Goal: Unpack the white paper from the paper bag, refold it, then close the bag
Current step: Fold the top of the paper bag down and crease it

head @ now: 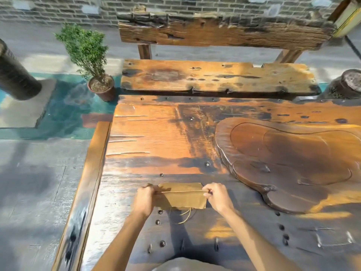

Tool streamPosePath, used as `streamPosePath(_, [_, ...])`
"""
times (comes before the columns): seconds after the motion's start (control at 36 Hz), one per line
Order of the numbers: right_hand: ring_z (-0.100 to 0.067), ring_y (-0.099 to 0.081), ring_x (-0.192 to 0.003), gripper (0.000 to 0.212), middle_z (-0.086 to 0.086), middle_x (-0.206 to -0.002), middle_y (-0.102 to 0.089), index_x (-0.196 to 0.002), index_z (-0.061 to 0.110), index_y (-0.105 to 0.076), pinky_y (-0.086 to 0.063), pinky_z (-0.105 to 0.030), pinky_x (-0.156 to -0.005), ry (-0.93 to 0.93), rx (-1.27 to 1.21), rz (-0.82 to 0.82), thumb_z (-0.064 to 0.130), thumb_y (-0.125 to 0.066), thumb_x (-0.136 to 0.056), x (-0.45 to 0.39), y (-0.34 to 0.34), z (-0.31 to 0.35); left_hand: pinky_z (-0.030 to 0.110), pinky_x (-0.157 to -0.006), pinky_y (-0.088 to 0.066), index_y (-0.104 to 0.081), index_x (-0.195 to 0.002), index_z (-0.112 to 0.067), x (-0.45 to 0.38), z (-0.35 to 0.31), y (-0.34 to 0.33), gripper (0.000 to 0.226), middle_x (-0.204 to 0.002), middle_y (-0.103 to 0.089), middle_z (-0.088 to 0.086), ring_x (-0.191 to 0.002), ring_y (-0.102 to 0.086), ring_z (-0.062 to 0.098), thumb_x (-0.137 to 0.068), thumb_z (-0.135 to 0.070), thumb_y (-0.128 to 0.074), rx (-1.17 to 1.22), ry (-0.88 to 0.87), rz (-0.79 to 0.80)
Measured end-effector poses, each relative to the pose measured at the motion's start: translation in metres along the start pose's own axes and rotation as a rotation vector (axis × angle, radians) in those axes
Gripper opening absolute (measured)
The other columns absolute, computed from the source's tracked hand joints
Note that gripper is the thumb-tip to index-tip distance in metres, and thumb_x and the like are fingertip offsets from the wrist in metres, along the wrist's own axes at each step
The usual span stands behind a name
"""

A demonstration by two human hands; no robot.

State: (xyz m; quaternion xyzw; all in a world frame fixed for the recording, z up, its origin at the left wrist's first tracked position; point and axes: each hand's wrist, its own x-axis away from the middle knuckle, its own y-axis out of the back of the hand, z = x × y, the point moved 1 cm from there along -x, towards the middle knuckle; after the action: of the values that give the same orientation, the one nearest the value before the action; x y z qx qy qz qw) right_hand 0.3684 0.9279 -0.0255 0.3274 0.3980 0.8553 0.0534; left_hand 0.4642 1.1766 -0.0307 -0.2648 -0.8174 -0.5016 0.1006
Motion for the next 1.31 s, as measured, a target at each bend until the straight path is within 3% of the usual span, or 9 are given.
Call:
streamPosePath(0.11, [-0.018,-0.059,-0.100,0.017,-0.001,-0.104,-0.075,-0.104,0.024,-0.078,-0.035,-0.020,-0.081,0.120,0.168,0.034,0.023,-0.067,-0.091,-0.006,0.002,0.003,0.029,-0.080,-0.053,-0.068,-0.125,-0.042,-0.008,-0.007,-0.004,0.036,-0.115,-0.075,0.001,-0.106,-0.069,0.022,-0.097,-0.022,-0.060,-0.173,-0.155,0.058])
streamPosePath(0.25, [-0.029,-0.058,-0.116,0.030,-0.007,-0.117,-0.069,-0.119,0.026,-0.073,-0.039,-0.038,-0.102,0.249,0.351,0.220,0.036,-0.053,-0.100,-0.014,0.002,0.026,0.031,-0.081,-0.052,-0.070,-0.122,-0.042,-0.018,-0.020,-0.012,0.033,-0.109,-0.077,0.007,-0.101,-0.072,0.027,-0.096,-0.024,-0.061,-0.243,-0.201,0.099])
streamPosePath(0.39, [-0.030,-0.058,-0.120,0.033,-0.011,-0.124,-0.068,-0.125,0.021,-0.070,-0.038,-0.042,-0.105,0.321,0.466,0.257,0.034,-0.049,-0.102,-0.017,-0.004,0.038,0.034,-0.083,-0.056,-0.070,-0.121,-0.044,-0.027,-0.016,-0.017,0.029,-0.111,-0.077,0.005,-0.100,-0.071,0.026,-0.095,-0.031,-0.064,-0.256,-0.202,0.120])
streamPosePath(0.58, [-0.029,-0.064,-0.109,0.033,-0.006,-0.112,-0.074,-0.121,0.028,-0.072,-0.041,-0.039,-0.101,0.309,0.472,0.147,0.041,-0.049,-0.101,-0.011,-0.008,0.036,-0.002,-0.054,-0.036,-0.074,-0.111,-0.045,-0.022,-0.011,-0.018,0.023,-0.109,-0.079,-0.005,-0.079,-0.064,0.001,-0.094,-0.033,-0.065,-0.115,-0.215,0.064])
streamPosePath(0.67, [-0.031,-0.064,-0.108,0.034,-0.008,-0.110,-0.075,-0.117,0.025,-0.073,-0.041,-0.041,-0.101,0.297,0.485,0.133,0.042,-0.049,-0.101,-0.011,-0.008,0.036,0.005,-0.051,-0.033,-0.077,-0.107,-0.039,-0.022,-0.012,-0.019,0.018,-0.103,-0.080,-0.001,-0.075,-0.064,0.008,-0.094,-0.035,-0.065,-0.135,-0.214,0.040])
streamPosePath(0.75, [-0.034,-0.063,-0.104,0.032,-0.014,-0.105,-0.074,-0.112,0.019,-0.073,-0.044,-0.041,-0.099,0.317,0.505,0.148,0.036,-0.049,-0.102,-0.010,-0.011,0.035,0.023,-0.063,-0.048,-0.072,-0.114,-0.044,-0.019,-0.012,-0.021,0.022,-0.104,-0.080,-0.003,-0.086,-0.073,0.017,-0.098,-0.041,-0.057,-0.210,-0.287,0.032])
streamPosePath(0.83, [-0.034,-0.063,-0.106,0.032,-0.013,-0.109,-0.073,-0.129,0.027,-0.066,-0.045,-0.039,-0.098,0.363,0.500,0.160,0.019,-0.052,-0.101,-0.008,-0.016,0.037,0.032,-0.078,-0.056,-0.066,-0.121,-0.048,-0.017,-0.011,-0.025,0.027,-0.113,-0.077,-0.006,-0.097,-0.073,0.018,-0.101,-0.043,-0.049,-0.276,-0.310,0.054])
streamPosePath(1.03, [-0.033,-0.066,-0.103,0.035,-0.013,-0.105,-0.075,-0.125,0.030,-0.066,-0.041,-0.042,-0.101,0.453,0.520,0.136,0.037,-0.038,-0.105,0.001,-0.027,0.052,0.030,-0.079,-0.056,-0.072,-0.113,-0.038,-0.010,-0.013,-0.033,0.029,-0.107,-0.078,-0.012,-0.095,-0.073,0.015,-0.100,-0.049,-0.049,-0.213,-0.355,0.019])
streamPosePath(1.31, [-0.029,-0.064,-0.106,0.031,-0.007,-0.104,-0.074,-0.114,0.024,-0.068,-0.040,-0.042,-0.097,0.444,0.571,0.093,0.031,-0.040,-0.104,0.006,-0.033,0.048,0.031,-0.072,-0.056,-0.070,-0.110,-0.030,-0.005,-0.012,-0.035,0.044,-0.098,-0.078,-0.007,-0.087,-0.072,0.018,-0.101,-0.056,-0.035,-0.237,-0.412,0.030])
